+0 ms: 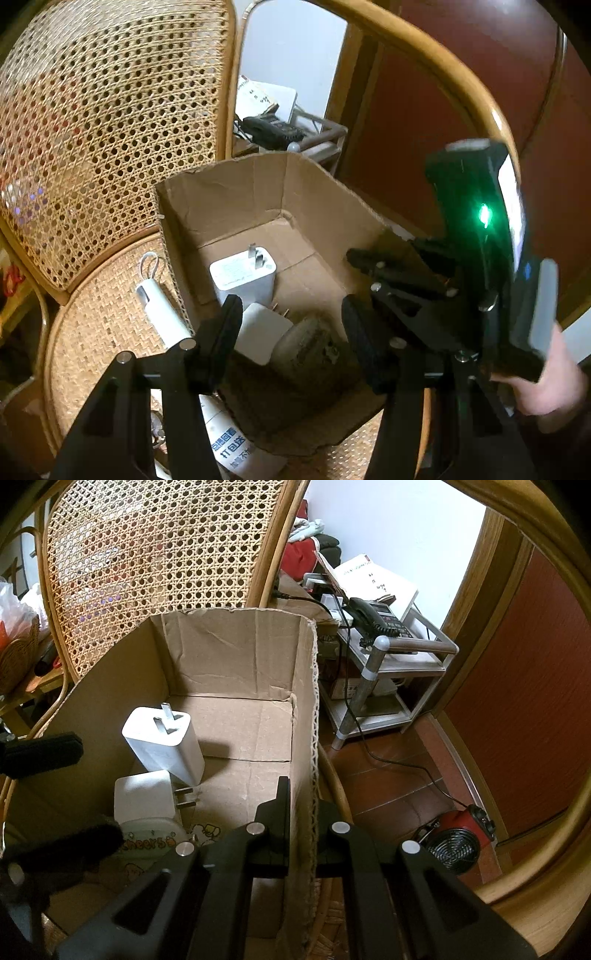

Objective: Organize rigid objects
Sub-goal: 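Carry the Cheers case into the box and open the left tool, then grasp the small brown keychain tag with the left tool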

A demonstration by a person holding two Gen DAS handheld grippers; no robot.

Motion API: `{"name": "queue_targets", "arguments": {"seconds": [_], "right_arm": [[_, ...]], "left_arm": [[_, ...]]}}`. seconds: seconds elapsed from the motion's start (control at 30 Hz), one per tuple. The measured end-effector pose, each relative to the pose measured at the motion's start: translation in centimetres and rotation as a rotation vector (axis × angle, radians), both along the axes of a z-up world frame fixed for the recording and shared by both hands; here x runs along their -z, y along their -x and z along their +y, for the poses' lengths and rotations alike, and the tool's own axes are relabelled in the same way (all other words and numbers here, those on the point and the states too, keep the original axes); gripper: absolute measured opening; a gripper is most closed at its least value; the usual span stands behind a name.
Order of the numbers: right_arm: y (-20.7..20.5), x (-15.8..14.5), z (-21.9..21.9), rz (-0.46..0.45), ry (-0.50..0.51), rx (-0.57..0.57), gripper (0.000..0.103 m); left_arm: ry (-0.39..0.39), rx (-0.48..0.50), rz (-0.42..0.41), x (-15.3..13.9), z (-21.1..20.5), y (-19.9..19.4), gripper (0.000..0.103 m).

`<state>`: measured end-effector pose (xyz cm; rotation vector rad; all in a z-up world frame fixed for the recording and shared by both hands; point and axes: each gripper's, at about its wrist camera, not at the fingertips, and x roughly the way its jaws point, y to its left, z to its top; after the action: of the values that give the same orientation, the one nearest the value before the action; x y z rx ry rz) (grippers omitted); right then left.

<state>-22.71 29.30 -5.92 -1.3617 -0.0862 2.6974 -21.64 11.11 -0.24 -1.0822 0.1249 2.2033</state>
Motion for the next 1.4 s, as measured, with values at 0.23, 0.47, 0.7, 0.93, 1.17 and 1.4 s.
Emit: {"name": "queue_targets", "arguments": {"seconds": [0.23,0.47,0.7,0.93,1.17,1.4], "right_arm": [[0.0,0.0,0.2,-0.001,-0.002,0.000,0.009],[0.1,0.0,0.5,-0.001,-0.007,-0.002,0.009],[0.2,0.0,0.6,-0.002,-0.007,-0.001,0.009],[0.2,0.1,0.3,-0.002,-0.008,0.001,0.010],[0.2,0.1,0.2,-0.003,-0.010,0.001,0.010],[0.3,0.1,0.3,-0.003,-0.013,0.000,0.010]], "left_arm": [[0.009,-0.113,0.049,-1.3,-3.7,1.2,0.056],[0.054,-0.206,0.019,-0.8,-7.9,1.9,0.058],[0.148,-0.284,-0.051,2.5,-12.6,1.9,0.062],[0.209,-0.366,-0.126,6.3,-16.3,2.1,0.075],[0.245,-0.318,-0.201,8.6,-15.2,1.8,0.075],[0.221,-0.320,-0.232,9.3,-15.4,2.0,0.057]]}}
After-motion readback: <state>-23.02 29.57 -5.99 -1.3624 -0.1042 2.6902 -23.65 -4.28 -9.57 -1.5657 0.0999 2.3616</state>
